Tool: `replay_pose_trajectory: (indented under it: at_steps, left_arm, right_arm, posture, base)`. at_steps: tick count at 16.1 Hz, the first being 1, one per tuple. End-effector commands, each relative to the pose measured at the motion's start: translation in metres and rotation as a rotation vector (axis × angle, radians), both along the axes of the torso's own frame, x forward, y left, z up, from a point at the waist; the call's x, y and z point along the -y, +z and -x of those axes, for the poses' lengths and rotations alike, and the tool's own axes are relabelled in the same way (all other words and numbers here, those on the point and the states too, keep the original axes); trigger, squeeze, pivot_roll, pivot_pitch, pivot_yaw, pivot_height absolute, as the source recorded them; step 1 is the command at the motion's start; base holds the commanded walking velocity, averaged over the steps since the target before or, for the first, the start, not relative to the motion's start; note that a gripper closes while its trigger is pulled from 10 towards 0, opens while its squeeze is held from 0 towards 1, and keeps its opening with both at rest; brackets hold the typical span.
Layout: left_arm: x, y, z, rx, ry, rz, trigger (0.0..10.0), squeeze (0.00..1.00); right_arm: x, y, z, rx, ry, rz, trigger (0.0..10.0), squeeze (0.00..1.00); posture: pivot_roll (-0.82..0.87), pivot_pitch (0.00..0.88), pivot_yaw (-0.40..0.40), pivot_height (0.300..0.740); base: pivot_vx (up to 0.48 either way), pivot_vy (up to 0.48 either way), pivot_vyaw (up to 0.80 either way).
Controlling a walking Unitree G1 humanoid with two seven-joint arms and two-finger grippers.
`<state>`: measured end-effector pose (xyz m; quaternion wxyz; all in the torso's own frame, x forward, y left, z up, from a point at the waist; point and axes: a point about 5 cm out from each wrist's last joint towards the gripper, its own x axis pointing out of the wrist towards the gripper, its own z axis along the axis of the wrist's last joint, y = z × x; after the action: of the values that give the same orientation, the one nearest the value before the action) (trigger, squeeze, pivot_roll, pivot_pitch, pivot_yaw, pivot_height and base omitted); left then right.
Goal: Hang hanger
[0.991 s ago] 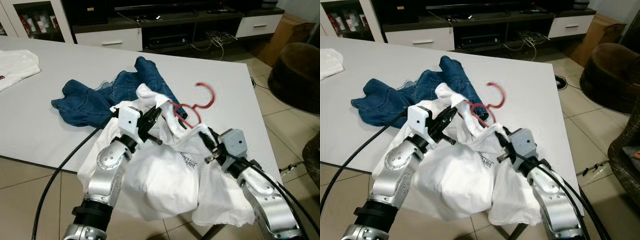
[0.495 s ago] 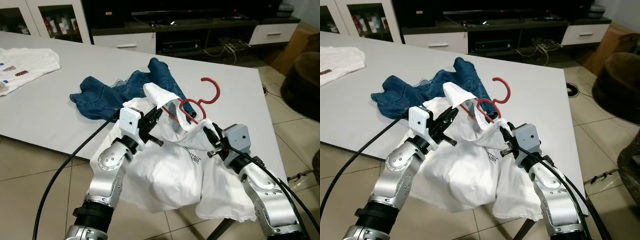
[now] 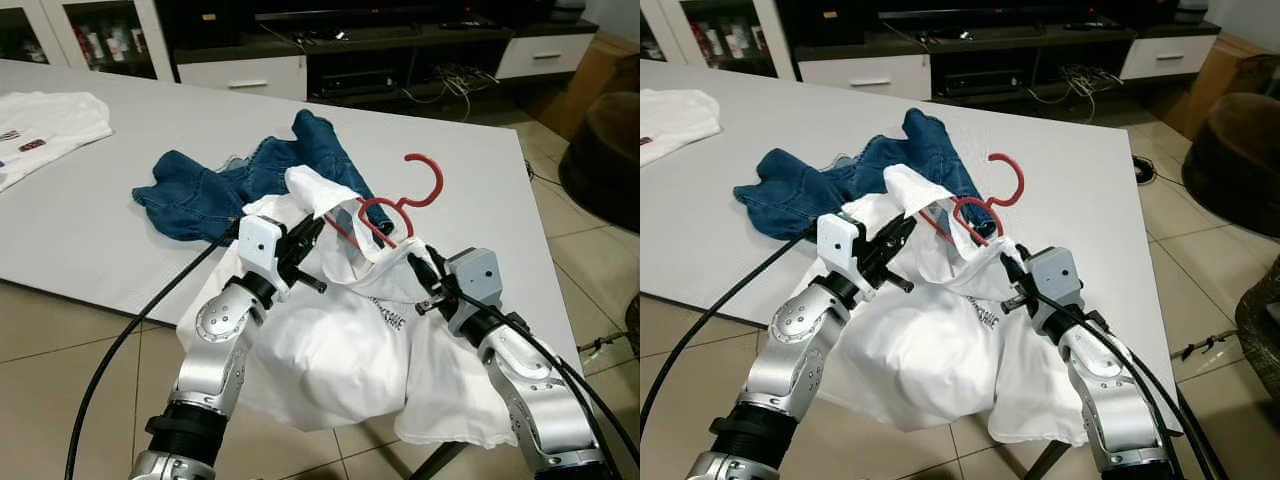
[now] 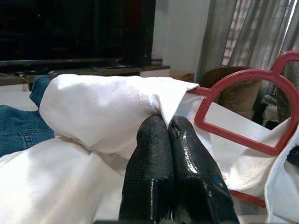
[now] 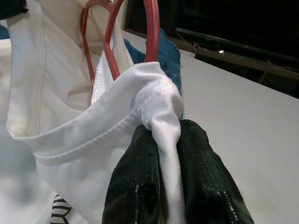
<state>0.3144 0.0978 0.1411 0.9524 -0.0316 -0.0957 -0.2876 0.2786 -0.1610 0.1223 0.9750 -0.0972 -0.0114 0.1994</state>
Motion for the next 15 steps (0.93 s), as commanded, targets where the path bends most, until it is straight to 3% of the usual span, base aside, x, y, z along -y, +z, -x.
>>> replay_pose_trajectory:
  at_steps: [1, 5, 6, 8, 10, 11, 12, 13, 14, 15]
  left_arm:
    - [0.000, 0.004, 0.001, 0.025, 0.000, -0.008, 0.0, 0.00]
    - [-0.001, 0.004, 0.000, 0.024, 0.003, -0.009, 0.0, 0.00]
    - [0.000, 0.004, 0.000, 0.023, 0.000, -0.008, 0.0, 0.00]
    - [0.003, 0.004, 0.000, 0.022, -0.004, -0.006, 0.0, 0.00]
    - [0.004, 0.004, 0.000, 0.023, -0.008, -0.003, 0.0, 0.00]
    - [0.004, 0.004, 0.000, 0.023, -0.007, -0.001, 0.0, 0.00]
    - [0.004, 0.004, 0.001, 0.022, -0.007, -0.002, 0.0, 0.00]
    - [0.004, 0.003, 0.001, 0.022, -0.006, -0.002, 0.0, 0.00]
    - [0.003, 0.003, 0.001, 0.021, -0.005, -0.002, 0.0, 0.00]
    - [0.003, 0.003, 0.001, 0.021, -0.004, -0.002, 0.0, 0.00]
  right_arm:
    - [0.008, 0.003, 0.000, 0.001, -0.010, 0.009, 10.0, 0.00]
    - [0.021, 0.014, 0.013, -0.018, 0.122, 0.017, 10.0, 0.02]
    - [0.021, 0.018, 0.022, -0.045, 0.223, 0.017, 10.0, 0.00]
    - [0.017, 0.021, 0.030, -0.062, 0.313, 0.011, 10.0, 0.00]
    - [0.012, 0.023, 0.033, -0.057, 0.356, 0.018, 10.0, 0.00]
    - [0.010, 0.023, 0.034, -0.063, 0.368, 0.012, 10.0, 0.05]
    - [0.009, 0.024, 0.035, -0.063, 0.375, 0.010, 10.0, 0.71]
    - [0.008, 0.026, 0.035, -0.059, 0.377, 0.015, 10.0, 0.67]
    - [0.008, 0.029, 0.034, -0.047, 0.366, 0.017, 10.0, 0.00]
    - [0.008, 0.032, 0.032, -0.035, 0.353, 0.014, 10.0, 0.00]
  posture:
    - [0.01, 0.036, 0.001, 0.740]
    - [0.01, 0.036, 0.001, 0.740]
    - [0.00, 0.036, 0.003, 0.740]
    - [0.00, 0.037, 0.001, 0.740]
    - [-0.01, 0.037, 0.001, 0.740]
    - [-0.01, 0.037, 0.000, 0.740]
    - [0.00, 0.038, -0.001, 0.740]
    - [0.00, 0.038, -0.001, 0.740]
    - [0.00, 0.038, -0.002, 0.740]
    - [0.00, 0.038, -0.002, 0.740]
  base:
    - [0.000, 0.000, 0.00]
    - [0.000, 0.000, 0.00]
    - [0.000, 0.000, 0.00]
    - [0.000, 0.000, 0.00]
    - [0.000, 0.000, 0.00]
    - [0.000, 0.000, 0.00]
    - [0.000, 0.000, 0.00]
    - [0.000, 0.000, 0.00]
    - [0.000, 0.000, 0.00]
    - [0.000, 0.000, 0.00]
